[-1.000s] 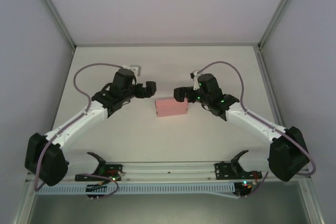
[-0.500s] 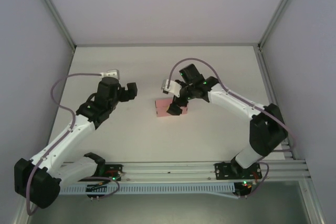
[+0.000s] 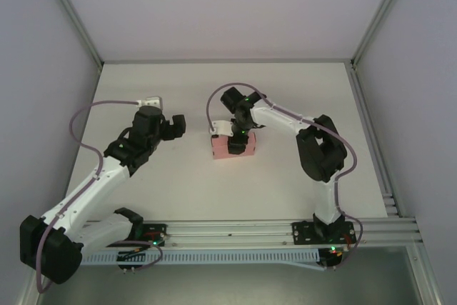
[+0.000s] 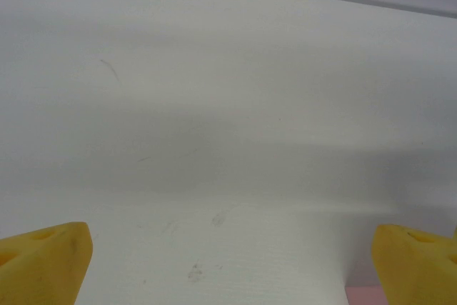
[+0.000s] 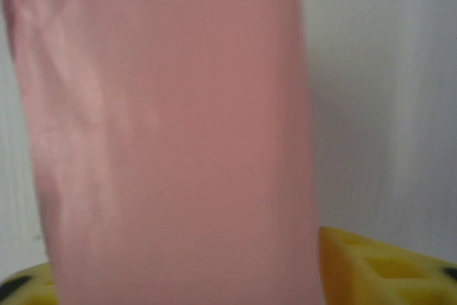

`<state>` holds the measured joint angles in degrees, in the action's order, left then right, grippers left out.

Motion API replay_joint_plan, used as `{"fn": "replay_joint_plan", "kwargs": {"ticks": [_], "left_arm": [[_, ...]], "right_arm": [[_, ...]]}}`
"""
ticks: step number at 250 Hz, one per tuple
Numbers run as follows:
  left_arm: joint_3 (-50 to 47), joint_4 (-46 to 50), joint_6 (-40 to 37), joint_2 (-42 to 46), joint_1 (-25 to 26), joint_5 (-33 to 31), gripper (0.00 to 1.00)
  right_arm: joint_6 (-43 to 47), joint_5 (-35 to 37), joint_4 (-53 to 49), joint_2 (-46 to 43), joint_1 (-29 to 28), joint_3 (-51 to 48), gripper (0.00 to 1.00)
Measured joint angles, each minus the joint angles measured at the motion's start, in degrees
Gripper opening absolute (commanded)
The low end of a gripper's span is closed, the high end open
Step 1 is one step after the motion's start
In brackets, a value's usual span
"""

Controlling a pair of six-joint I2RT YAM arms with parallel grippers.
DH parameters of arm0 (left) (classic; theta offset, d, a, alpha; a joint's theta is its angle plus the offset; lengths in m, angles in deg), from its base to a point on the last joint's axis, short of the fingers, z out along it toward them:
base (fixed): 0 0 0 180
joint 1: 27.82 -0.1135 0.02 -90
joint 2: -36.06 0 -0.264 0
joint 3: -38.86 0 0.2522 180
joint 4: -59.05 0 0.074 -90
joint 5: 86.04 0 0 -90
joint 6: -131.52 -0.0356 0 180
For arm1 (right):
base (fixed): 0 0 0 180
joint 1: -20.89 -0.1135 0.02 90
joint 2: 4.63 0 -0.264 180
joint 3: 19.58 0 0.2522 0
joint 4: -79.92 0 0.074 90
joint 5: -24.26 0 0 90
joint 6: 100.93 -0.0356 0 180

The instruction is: Assemble paper box

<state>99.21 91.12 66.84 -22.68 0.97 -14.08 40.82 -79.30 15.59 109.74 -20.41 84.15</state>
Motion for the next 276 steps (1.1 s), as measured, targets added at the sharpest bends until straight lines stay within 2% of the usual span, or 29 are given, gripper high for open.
{"fn": "replay_joint_plan", "kwargs": {"ticks": [31,45,75,88,98,115,148,184,209,236,276], "left_arm": [[0.0,0.0,-0.2,0.0,0.0,0.0,1.00],[0.0,0.1,-0.2,0.0,0.0,0.0,1.00],[0.0,0.5,-0.2,0.4,-0.2,-0.5,1.00],[0.0,0.6,-0.2,0.7,-0.2,-0.9,1.00],[0.0,0.6,-0.2,1.0,-0.2,-1.4,1.00],[0.0,0.6,-0.2,1.8,-0.2,-2.3,1.00],[-0.1,0.6,-0.2,3.2,-0.2,-4.0,1.00],[-0.9,0.6,-0.2,3.6,-0.3,-5.0,1.00],[-1.0,0.6,-0.2,3.5,-0.3,-5.3,1.00],[-1.0,0.6,-0.2,3.4,-0.3,-5.4,1.00],[-1.0,0.6,-0.2,3.4,-0.4,-5.6,1.00]], "right_arm": [[0.2,1.5,-1.6,-0.1,-0.7,0.4,0.34],[0.2,2.5,-1.6,-0.4,-1.0,0.4,0.28],[0.2,6.7,0.6,-2.7,-1.3,0.0,0.28],[0.1,9.2,3.0,-4.6,-1.3,-0.7,0.25],[0.2,11.2,5.7,-6.1,-1.3,-1.7,0.28],[0.4,14.8,11.8,-9.2,-1.3,-4.6,0.27],[3.7,20.6,29.5,-13.5,-1.4,-15.0,0.31],[8.6,25.4,48.3,-11.1,-1.4,-25.6,0.31],[10.5,29.3,56.9,-6.9,-1.4,-27.8,0.34],[10.8,32.1,61.4,-5.5,-1.8,-28.2,0.37],[10.2,33.3,63.7,-5.8,-2.8,-30.5,0.56]]}}
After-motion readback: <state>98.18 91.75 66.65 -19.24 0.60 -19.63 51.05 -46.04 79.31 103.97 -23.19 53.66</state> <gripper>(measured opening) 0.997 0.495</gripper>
